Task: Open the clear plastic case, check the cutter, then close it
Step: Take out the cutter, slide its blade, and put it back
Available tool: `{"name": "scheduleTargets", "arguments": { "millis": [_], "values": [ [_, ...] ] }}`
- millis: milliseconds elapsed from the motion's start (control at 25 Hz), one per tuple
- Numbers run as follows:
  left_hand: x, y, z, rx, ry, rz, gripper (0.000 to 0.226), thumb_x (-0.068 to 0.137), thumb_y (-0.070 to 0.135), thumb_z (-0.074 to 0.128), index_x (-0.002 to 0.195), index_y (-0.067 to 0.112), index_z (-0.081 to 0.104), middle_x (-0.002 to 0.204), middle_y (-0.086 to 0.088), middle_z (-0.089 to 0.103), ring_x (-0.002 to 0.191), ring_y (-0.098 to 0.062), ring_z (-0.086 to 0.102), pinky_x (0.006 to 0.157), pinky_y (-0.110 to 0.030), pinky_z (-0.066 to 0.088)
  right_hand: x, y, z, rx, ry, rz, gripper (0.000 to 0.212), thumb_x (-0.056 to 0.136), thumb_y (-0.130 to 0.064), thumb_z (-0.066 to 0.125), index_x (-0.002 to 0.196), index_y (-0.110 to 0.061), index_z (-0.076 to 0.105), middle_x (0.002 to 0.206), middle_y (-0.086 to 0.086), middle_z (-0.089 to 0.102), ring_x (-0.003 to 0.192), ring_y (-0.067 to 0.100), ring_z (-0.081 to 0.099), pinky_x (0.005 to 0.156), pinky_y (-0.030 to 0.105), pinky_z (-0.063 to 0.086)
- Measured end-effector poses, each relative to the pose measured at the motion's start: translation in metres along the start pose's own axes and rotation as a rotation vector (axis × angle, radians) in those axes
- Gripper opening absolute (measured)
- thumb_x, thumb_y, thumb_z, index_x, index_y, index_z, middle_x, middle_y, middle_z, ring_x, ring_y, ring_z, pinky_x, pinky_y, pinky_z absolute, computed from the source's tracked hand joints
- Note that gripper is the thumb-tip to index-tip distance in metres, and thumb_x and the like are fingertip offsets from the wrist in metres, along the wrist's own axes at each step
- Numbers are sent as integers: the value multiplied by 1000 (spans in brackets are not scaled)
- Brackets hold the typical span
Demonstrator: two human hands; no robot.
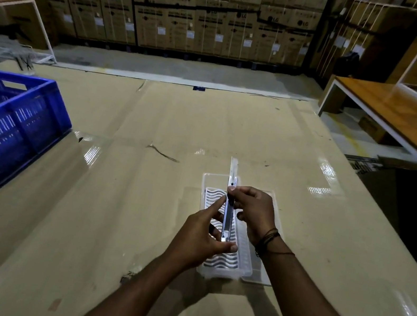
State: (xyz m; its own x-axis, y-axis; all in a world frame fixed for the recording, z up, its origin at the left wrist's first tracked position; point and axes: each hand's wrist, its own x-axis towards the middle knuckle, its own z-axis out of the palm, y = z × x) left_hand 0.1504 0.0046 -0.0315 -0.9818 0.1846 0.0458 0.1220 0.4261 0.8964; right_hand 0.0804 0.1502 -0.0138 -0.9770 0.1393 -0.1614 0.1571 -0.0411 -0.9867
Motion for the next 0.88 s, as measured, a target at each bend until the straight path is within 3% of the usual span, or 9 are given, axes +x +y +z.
{"name": "scheduleTargets", "arguments": {
  "millis": [120,360,520,680,800,880],
  "values": [
    [0,3,1,-4,20,18,112,67,26,95,157,41,31,118,6,66,67,-11,65,69,-27,63,0,2,-1,47,-26,2,24,78,-18,81,90,1,76,77,11,70,69,20,59,46,23,38],
    [0,8,3,5,51,40,113,68,28,95,158,41,29,124,11,64,74,-14,70,72,-28,64,-5,1,-1,103,-63,-2,18,80,-9,76,98,-6,76,83,7,75,75,23,64,58,30,42],
    [1,9,2,-1,76,52,112,68,29,95,159,35,30,132,7,64,68,-11,67,66,-15,57,-10,-2,0,132,-116,-36,21,83,-4,71,102,-10,76,89,6,75,76,22,66,64,34,43],
    [1,10,-1,-19,101,67,112,67,28,95,159,34,31,127,6,67,73,-18,69,66,-15,57,-15,-7,2,134,-164,-66,30,85,5,64,107,-12,75,90,4,76,74,19,69,63,33,48],
    [2,10,-2,-14,110,69,112,67,30,95,159,34,31,121,11,66,68,-10,67,67,-13,56,-17,-8,2,156,-199,-80,38,84,12,59,110,-12,75,94,6,76,77,16,72,62,30,55],
    [2,10,-3,-19,116,68,112,67,30,95,159,36,31,118,11,66,67,-7,65,67,-13,56,-17,-7,3,165,-217,-89,44,82,15,56,113,-11,74,98,10,74,83,21,71,68,35,58]
  ]
}}
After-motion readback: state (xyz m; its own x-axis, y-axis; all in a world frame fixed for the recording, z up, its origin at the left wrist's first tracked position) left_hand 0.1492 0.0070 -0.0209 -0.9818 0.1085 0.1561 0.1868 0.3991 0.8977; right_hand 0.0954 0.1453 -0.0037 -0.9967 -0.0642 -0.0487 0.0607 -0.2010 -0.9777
